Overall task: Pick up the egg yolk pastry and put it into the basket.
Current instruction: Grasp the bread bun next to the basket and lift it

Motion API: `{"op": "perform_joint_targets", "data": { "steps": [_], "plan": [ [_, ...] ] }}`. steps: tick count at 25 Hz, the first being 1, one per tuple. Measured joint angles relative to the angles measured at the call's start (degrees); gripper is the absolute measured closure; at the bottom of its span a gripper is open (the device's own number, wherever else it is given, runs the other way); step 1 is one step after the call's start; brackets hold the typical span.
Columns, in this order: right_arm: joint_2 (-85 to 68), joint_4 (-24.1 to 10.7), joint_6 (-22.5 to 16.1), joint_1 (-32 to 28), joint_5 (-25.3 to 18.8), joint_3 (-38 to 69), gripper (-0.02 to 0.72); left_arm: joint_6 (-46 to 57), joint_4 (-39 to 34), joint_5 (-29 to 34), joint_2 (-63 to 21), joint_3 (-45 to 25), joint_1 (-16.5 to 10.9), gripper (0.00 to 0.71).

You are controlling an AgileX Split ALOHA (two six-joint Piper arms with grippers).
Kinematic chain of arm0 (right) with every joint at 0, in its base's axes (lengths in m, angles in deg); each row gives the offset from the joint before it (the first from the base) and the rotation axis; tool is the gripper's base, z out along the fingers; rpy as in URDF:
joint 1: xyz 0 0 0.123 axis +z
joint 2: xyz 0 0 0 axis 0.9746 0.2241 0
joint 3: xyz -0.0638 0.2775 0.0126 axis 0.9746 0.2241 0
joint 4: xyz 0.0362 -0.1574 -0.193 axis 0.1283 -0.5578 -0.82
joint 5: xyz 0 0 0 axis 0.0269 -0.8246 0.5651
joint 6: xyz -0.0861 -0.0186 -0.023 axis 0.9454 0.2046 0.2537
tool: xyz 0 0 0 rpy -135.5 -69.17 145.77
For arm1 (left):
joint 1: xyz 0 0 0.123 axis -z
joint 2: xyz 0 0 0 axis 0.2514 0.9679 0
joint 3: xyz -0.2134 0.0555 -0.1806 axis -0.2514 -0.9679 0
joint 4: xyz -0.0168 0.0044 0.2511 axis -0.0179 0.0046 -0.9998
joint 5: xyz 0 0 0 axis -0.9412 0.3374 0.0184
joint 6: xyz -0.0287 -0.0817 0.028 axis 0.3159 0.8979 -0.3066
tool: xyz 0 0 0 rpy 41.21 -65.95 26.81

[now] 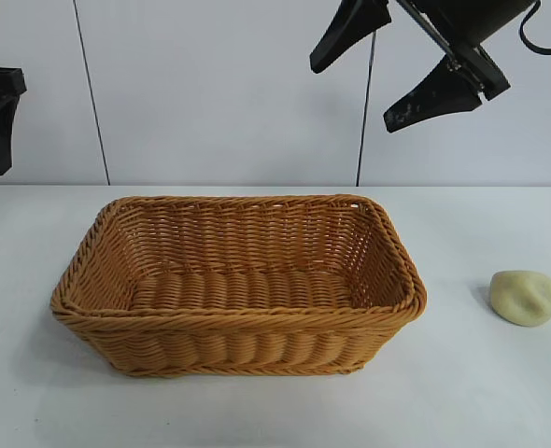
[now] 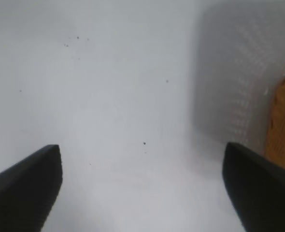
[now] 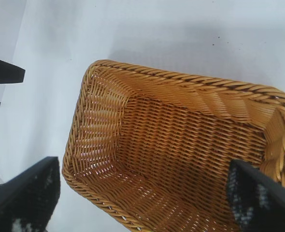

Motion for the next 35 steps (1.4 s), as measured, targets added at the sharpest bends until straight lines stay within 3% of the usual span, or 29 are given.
{"op": "perform_joint_targets", "data": {
  "steps": [7, 21, 24, 28, 35],
  "plan": [
    [0.0, 0.0, 0.0, 0.0, 0.0, 0.0, 0.062, -2.2, 0.88, 0.05, -15.39, -10.64, 0.0, 0.016],
    [0.0, 0.0, 0.0, 0.0, -0.16, 0.0, 0.062, -2.81, 0.75, 0.09, -58.53, -50.97, 0.0, 0.016],
    [0.0, 0.0, 0.0, 0.0, -0.16, 0.0, 0.062, -2.81, 0.73, -2.72, -67.52, -57.78, 0.0, 0.016],
    [0.0, 0.0, 0.0, 0.0, -0.16, 0.0, 0.062, -3.01, 0.73, -7.08, -78.27, -61.76, 0.0, 0.016],
    [0.0, 0.0, 0.0, 0.0, -0.16, 0.0, 0.062, -3.18, 0.73, -8.2, -90.62, -61.81, 0.0, 0.016]
  ]
}}
